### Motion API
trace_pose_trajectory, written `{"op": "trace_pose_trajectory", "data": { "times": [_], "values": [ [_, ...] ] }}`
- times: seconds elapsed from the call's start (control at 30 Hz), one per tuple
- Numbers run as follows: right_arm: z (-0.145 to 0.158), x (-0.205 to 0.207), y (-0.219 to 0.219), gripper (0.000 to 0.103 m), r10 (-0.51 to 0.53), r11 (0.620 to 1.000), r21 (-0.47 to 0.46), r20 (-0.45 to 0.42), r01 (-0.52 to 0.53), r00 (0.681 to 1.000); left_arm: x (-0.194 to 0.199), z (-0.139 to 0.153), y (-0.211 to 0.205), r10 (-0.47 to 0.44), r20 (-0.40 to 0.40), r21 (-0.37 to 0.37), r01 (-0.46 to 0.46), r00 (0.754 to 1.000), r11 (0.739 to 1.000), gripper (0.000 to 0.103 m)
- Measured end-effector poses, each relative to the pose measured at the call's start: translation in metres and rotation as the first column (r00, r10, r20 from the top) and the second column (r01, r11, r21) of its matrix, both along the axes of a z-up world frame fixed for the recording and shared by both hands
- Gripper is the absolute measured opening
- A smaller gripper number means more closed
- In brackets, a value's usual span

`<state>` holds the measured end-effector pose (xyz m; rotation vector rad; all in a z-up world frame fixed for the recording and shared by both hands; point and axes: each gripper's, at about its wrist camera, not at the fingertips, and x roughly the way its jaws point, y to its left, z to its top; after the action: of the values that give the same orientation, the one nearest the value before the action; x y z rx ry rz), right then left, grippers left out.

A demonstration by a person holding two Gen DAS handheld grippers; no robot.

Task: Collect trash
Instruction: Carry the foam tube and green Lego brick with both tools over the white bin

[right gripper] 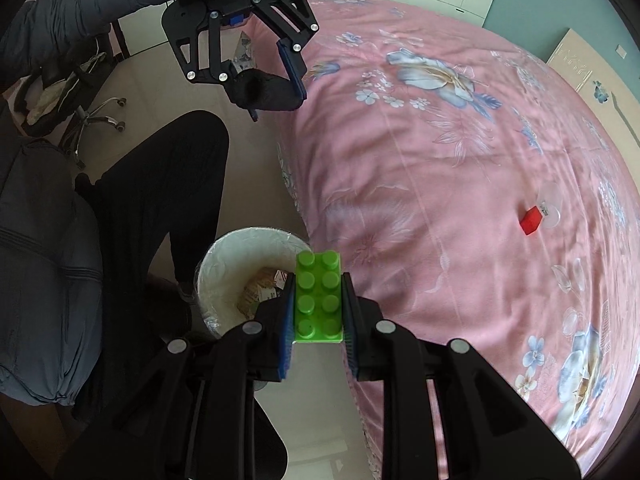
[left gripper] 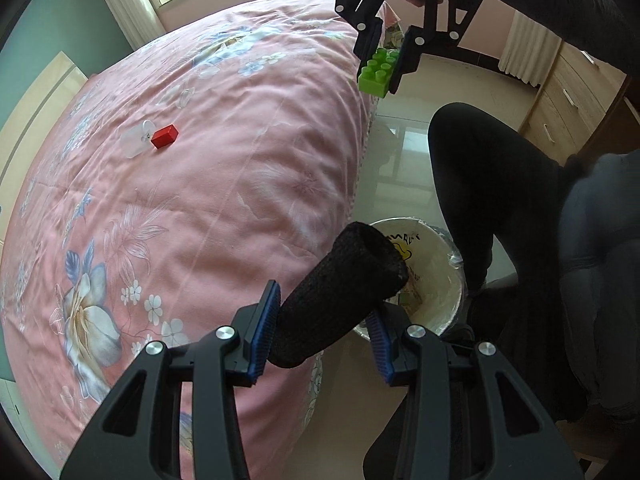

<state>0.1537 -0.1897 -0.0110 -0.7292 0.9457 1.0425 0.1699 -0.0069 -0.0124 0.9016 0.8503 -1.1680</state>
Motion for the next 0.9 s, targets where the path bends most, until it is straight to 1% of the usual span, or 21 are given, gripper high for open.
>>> {"op": "trace_pose_trajectory", "data": {
  "times": [0.07,0.13,0.3,0.37,0.53,0.67,0.9],
  "values": [
    [-0.01,-0.009,0.005,0.022,0.015,1.0,-0.008,-0.017,-0.016,1.0,-0.01,-0.007,-0.002,-0.013,-0.025,-0.006,0.013,1.0,1.0,0.044],
    [-0.021,-0.017,0.01,0.022,0.036,0.999,-0.018,-0.037,-0.036,0.999,-0.021,-0.018,-0.005,-0.032,-0.03,0.007,0.032,0.999,0.999,0.044],
    [-0.051,-0.031,0.022,0.022,0.067,0.997,-0.032,-0.097,-0.071,0.993,-0.046,-0.045,-0.013,-0.077,-0.088,0.021,0.079,0.993,0.997,0.044],
    [-0.064,-0.035,0.027,0.022,0.075,0.996,-0.047,-0.113,-0.08,0.991,-0.054,-0.056,-0.015,-0.084,-0.11,0.024,0.088,0.99,0.996,0.044],
    [-0.097,-0.044,0.039,0.022,0.095,0.993,-0.05,-0.174,-0.105,0.98,-0.069,-0.086,-0.023,-0.101,-0.163,0.035,0.108,0.982,0.994,0.044],
    [-0.127,-0.047,0.048,0.022,0.103,0.992,-0.054,-0.22,-0.118,0.97,-0.077,-0.114,-0.029,-0.112,-0.223,0.043,0.124,0.968,0.991,0.044],
    [-0.176,-0.041,0.058,0.022,0.083,0.992,-0.063,-0.293,-0.106,0.953,-0.086,-0.165,-0.041,-0.115,-0.307,0.055,0.138,0.945,0.989,0.045]
  ]
}}
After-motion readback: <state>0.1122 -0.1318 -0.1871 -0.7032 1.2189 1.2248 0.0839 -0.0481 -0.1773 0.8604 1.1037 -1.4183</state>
